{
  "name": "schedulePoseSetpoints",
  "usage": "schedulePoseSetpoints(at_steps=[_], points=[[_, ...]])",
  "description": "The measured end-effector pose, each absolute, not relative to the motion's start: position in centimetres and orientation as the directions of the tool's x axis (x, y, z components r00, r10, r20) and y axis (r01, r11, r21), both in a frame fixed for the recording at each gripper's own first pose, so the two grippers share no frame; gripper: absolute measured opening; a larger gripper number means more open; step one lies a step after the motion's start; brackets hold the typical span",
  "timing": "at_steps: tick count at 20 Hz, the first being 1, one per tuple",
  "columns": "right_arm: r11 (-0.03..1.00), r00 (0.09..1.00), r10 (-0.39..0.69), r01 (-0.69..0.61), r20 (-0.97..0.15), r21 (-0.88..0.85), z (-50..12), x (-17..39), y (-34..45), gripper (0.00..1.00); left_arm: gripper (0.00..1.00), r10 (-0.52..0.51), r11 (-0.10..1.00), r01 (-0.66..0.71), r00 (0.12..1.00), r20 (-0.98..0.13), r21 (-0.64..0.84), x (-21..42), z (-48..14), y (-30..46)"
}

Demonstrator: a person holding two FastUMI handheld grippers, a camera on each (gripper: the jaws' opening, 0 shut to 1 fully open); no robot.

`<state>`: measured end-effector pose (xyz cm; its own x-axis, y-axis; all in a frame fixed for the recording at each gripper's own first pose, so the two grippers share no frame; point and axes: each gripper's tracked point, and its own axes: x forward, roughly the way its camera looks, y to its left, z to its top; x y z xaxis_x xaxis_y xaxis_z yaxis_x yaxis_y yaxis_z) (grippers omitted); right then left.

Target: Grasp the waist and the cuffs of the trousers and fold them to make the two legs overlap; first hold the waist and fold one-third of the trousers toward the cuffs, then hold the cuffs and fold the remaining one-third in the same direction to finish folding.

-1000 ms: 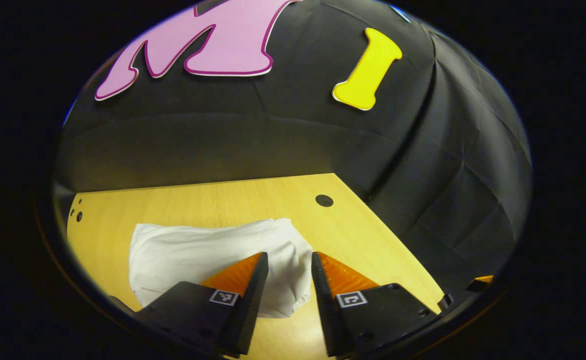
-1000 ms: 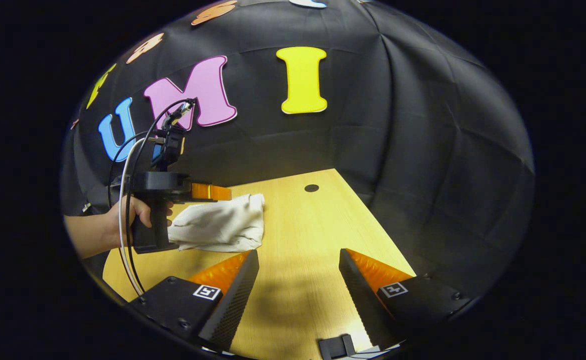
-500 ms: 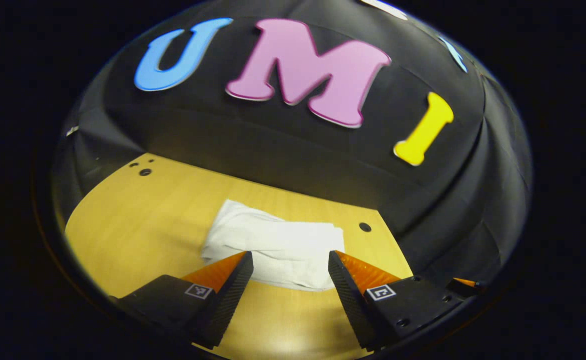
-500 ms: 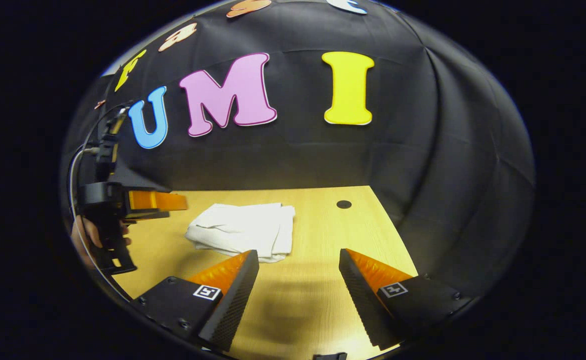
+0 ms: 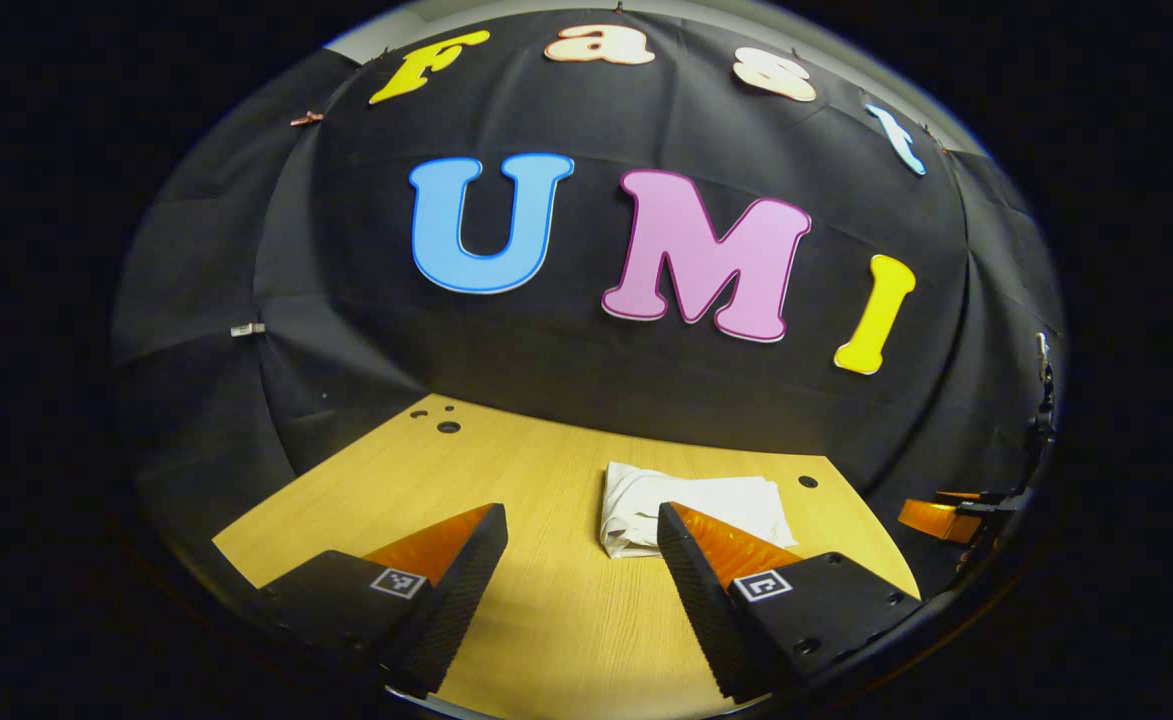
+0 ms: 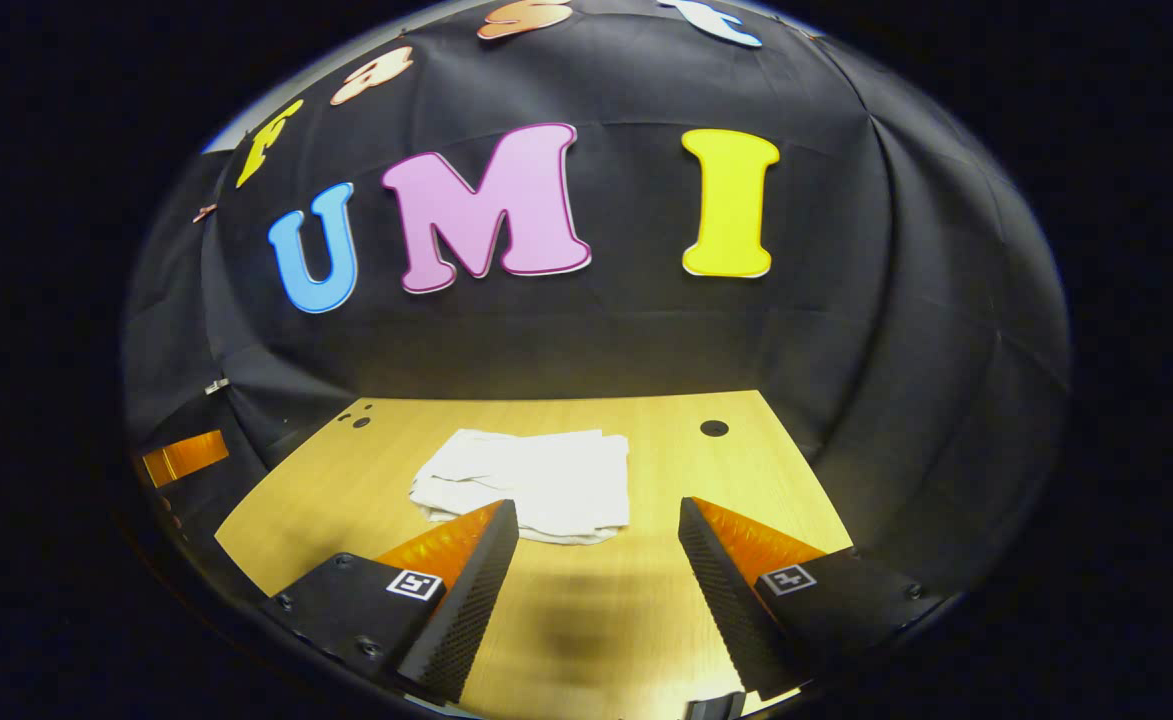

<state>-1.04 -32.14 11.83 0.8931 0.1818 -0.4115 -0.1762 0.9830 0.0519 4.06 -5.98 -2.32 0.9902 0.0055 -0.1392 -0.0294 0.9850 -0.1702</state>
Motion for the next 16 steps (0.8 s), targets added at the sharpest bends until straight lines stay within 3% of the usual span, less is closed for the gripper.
schedulePoseSetpoints(at_steps=[3,4,5,14,15,16], points=[[0.975,0.892,0.222,-0.215,-0.393,0.064,12.4,-3.8,-28.9,0.99,0.96,-0.033,0.982,0.011,0.993,-0.115,-0.188,0.6,-3.1,-5.3],[0.972,0.891,0.233,-0.228,-0.39,0.06,12.2,-4.3,-28.1,0.99,0.92,-0.038,0.982,0.014,0.992,-0.124,-0.188,-0.5,-3.8,-4.9],[0.969,0.887,0.243,-0.241,-0.393,0.055,12.0,-4.8,-27.2,0.99,0.96,-0.042,0.983,0.017,0.99,-0.132,-0.185,-1.4,-4.3,-4.5],[0.952,0.88,0.3,-0.3,-0.368,0.06,12.2,-8.5,-21.3,0.99,0.96,-0.032,0.983,0.003,0.988,-0.153,-0.181,-6.0,-6.6,-1.6],[0.952,0.88,0.301,-0.302,-0.366,0.056,12.2,-8.7,-21.0,0.99,0.92,-0.026,0.983,-0.002,0.988,-0.152,-0.182,-6.2,-6.6,-1.2],[0.951,0.881,0.302,-0.305,-0.365,0.051,12.3,-8.8,-20.8,0.99,0.96,-0.022,0.984,-0.004,0.989,-0.147,-0.179,-6.4,-6.6,-0.9]])
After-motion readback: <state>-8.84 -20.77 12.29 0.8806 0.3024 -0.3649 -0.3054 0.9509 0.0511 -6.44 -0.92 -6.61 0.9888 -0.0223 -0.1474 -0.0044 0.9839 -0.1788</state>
